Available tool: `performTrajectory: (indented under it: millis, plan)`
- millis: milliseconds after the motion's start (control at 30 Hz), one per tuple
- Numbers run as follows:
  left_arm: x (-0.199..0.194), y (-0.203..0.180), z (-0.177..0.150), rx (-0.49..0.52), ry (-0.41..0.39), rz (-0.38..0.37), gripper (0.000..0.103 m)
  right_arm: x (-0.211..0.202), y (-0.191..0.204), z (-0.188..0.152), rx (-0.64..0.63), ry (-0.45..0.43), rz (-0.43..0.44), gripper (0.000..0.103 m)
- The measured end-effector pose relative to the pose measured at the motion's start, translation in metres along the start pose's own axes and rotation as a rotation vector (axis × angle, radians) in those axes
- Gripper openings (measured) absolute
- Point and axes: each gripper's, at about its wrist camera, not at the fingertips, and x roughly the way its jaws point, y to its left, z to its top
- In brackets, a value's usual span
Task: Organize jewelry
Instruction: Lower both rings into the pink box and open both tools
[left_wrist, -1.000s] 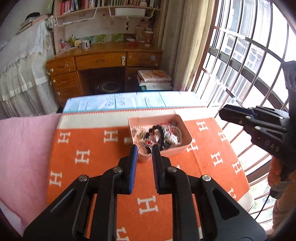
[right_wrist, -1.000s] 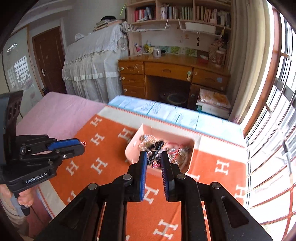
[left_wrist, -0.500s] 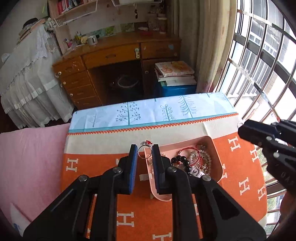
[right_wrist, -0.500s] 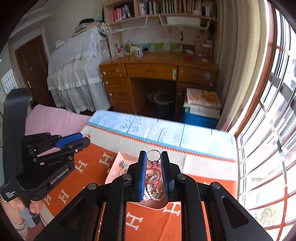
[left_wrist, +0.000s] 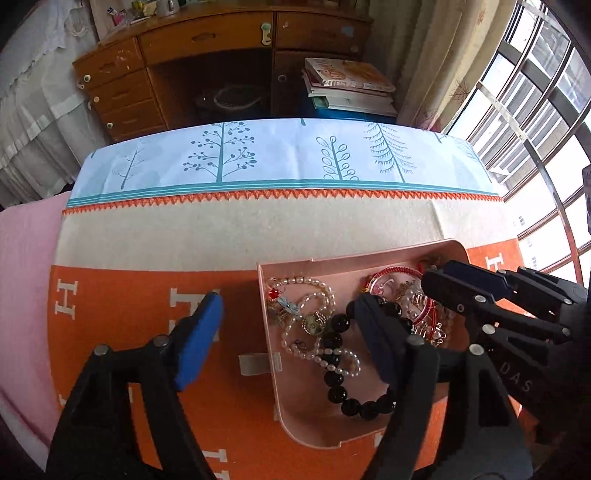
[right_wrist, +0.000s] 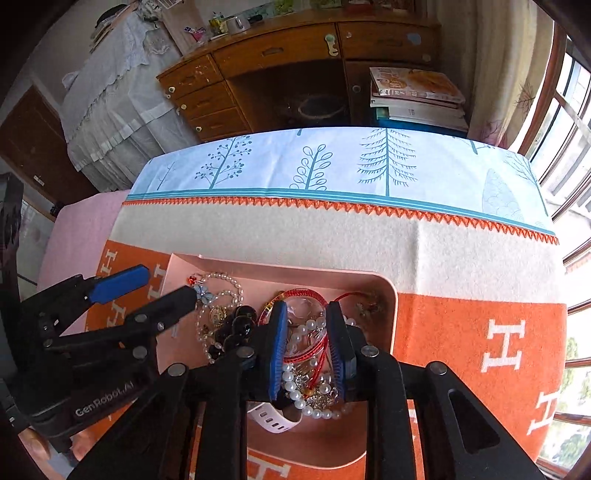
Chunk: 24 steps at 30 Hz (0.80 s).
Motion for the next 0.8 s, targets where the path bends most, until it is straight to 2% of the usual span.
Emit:
performTrajectory:
  millis: [267, 433, 600, 800]
  plan:
    - [-0.016, 0.002, -0.003, 0.021, -0.008, 0.003, 0.076, -0.02, 0.004, -0.004, -0.018, -0.067, -0.03, 0.029]
    - [-0.045, 0.001, -0.009, 0.025, -0.044, 0.004, 0.076, -0.05, 0.007, -0.014, -0.022, -0.09, -0.033, 0.029]
    - [-0.089, -0.001, -0.021, 0.024, -0.119, 0.032, 0.076, -0.088, 0.014, -0.028, -0.038, -0.134, -0.053, 0.035]
    - [-0.153, -0.01, -0.059, 0.035, -0.232, 0.054, 0.076, -0.147, 0.026, -0.06, -0.061, -0.212, -0.059, 0.037]
